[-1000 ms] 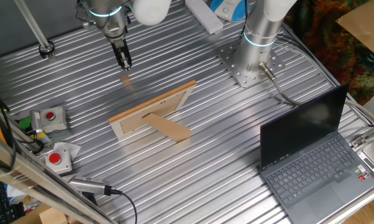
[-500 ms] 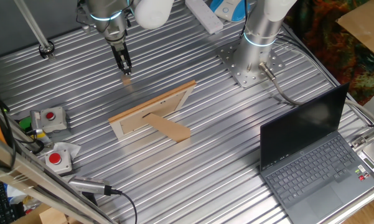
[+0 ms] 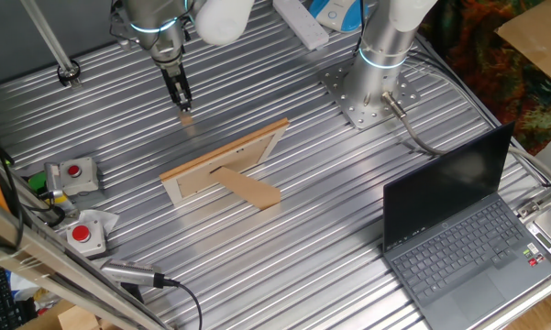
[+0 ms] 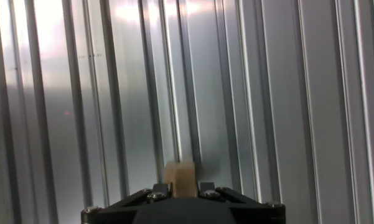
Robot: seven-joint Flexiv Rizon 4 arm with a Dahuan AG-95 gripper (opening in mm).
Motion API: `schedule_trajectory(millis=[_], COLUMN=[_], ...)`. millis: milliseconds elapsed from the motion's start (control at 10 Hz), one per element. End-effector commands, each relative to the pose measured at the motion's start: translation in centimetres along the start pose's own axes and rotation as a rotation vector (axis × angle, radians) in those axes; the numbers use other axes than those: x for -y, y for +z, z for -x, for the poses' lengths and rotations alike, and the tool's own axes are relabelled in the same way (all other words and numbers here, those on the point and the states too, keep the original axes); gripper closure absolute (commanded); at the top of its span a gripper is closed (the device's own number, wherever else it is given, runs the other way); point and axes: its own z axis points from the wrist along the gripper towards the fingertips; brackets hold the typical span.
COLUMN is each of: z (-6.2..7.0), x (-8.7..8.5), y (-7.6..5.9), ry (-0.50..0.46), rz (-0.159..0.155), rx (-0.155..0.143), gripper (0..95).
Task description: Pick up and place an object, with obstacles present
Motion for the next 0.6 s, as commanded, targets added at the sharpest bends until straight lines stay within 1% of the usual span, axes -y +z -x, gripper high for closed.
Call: schedule_trajectory(millis=[100,300,600], z=[0.04,0.09,0.31], x=[0.04,-0.03,-0.08], y=[0.10,0.18,0.69], ry=[-0.015,-0.018,-0.018], rz=[-0.006,-0.013,-0.020], rx=[0.003,0.002,0.003], gripper=[57.0,57.0,57.0])
